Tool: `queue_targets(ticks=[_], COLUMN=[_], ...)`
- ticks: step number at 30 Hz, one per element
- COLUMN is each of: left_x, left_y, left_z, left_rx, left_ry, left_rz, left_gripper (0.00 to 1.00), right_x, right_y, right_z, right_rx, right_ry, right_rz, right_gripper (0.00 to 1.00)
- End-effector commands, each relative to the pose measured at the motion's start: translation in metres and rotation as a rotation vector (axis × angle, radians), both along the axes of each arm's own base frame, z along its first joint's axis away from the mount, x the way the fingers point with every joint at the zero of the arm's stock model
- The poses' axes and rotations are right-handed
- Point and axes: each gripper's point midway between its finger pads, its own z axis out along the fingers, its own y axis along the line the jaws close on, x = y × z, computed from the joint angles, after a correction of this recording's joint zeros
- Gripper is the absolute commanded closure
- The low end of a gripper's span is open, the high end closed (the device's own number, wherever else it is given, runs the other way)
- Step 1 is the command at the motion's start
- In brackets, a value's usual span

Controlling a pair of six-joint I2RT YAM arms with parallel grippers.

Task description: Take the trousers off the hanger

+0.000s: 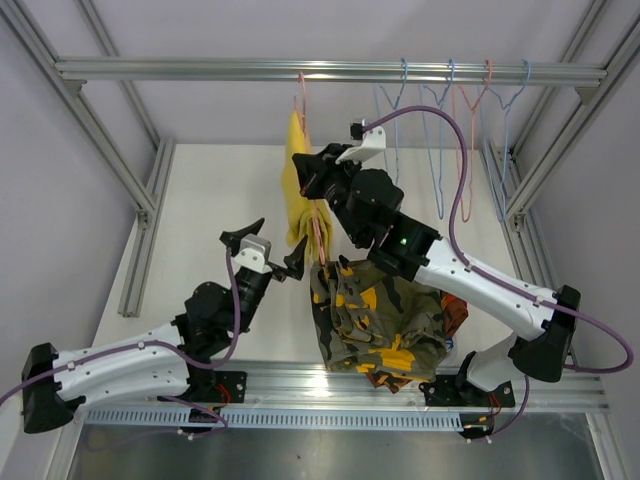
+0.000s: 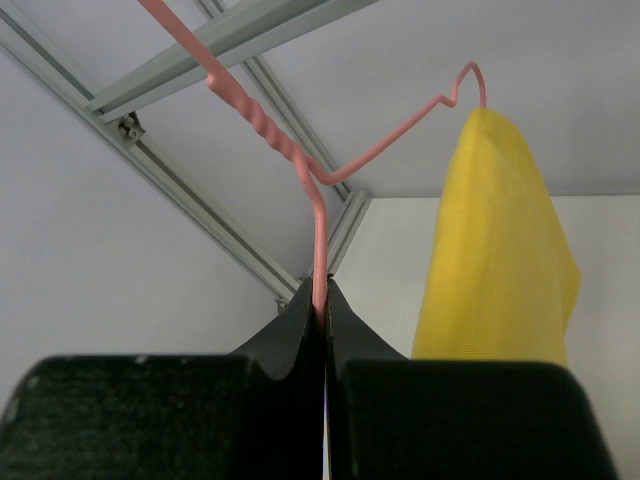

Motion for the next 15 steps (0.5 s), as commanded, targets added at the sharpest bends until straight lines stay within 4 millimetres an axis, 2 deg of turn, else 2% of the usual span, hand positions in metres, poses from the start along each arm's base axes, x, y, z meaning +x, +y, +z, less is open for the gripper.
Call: queue_targets(ticks=[1,15], left_x=[-0.002,0.005], left_y=[-0.002,-0.017], left_z=[0.023,0.027], left_rx=[-0.084,-0.099], left_ry=[-0.044,-0.048], left_rz=[-0.014,-0.008], left_gripper=[0.01,0.01], right_x=[-0.026,-0.028], right_y=[-0.046,-0.052], right_z=[0.109,0.106], right_rx=[0.315,0.323], right_ry=[-0.178,-0.172], right_rz=[0.01,0.019], right_gripper=[1.0,1.0])
